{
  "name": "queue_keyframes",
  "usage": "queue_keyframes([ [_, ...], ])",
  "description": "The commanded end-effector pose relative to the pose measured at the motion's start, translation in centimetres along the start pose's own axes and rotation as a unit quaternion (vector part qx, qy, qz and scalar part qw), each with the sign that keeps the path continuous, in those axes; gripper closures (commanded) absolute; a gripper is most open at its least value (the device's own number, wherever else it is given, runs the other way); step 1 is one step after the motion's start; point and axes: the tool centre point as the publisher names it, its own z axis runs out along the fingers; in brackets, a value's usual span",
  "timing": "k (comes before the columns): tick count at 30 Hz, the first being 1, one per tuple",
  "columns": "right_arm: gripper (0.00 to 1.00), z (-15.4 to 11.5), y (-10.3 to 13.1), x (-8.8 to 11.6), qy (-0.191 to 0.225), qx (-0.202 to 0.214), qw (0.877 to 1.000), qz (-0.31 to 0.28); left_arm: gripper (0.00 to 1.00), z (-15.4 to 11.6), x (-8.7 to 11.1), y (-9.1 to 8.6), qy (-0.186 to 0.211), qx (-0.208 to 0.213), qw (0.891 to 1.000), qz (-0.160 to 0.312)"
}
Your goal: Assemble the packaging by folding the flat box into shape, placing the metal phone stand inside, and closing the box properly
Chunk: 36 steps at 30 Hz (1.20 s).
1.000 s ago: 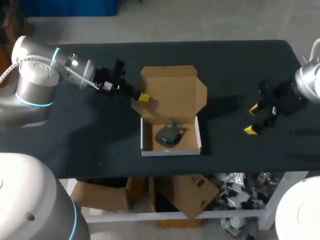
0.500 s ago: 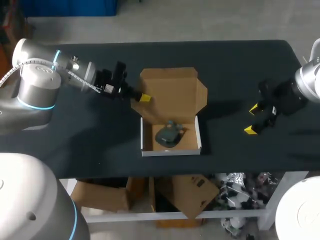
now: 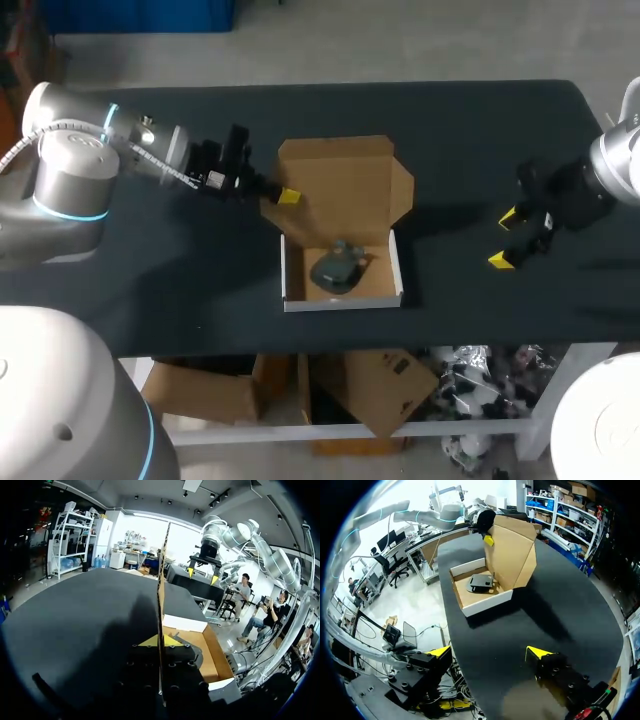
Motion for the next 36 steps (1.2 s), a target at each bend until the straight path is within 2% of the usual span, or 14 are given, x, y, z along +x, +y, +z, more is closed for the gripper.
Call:
queue_keyframes([
  [1,0.00,-0.1,-0.1,0.1,0.000,-0.002,1.000,-0.001,1.00,0.0,0.0,0.0,0.000,0.001,1.000,0.000],
  [20,0.00,-0.1,-0.1,0.1,0.000,-0.002,1.000,-0.001,1.00,0.0,0.0,0.0,0.000,0.001,1.000,0.000],
  [28,0.00,0.0,0.6,-0.3,0.008,0.007,1.000,-0.006,1.00,0.0,0.0,0.0,0.000,0.001,1.000,0.000],
  [36,0.00,-0.6,1.6,-0.5,0.010,0.022,1.000,-0.020,1.00,-0.3,0.8,-0.4,-0.007,0.003,0.999,0.043],
])
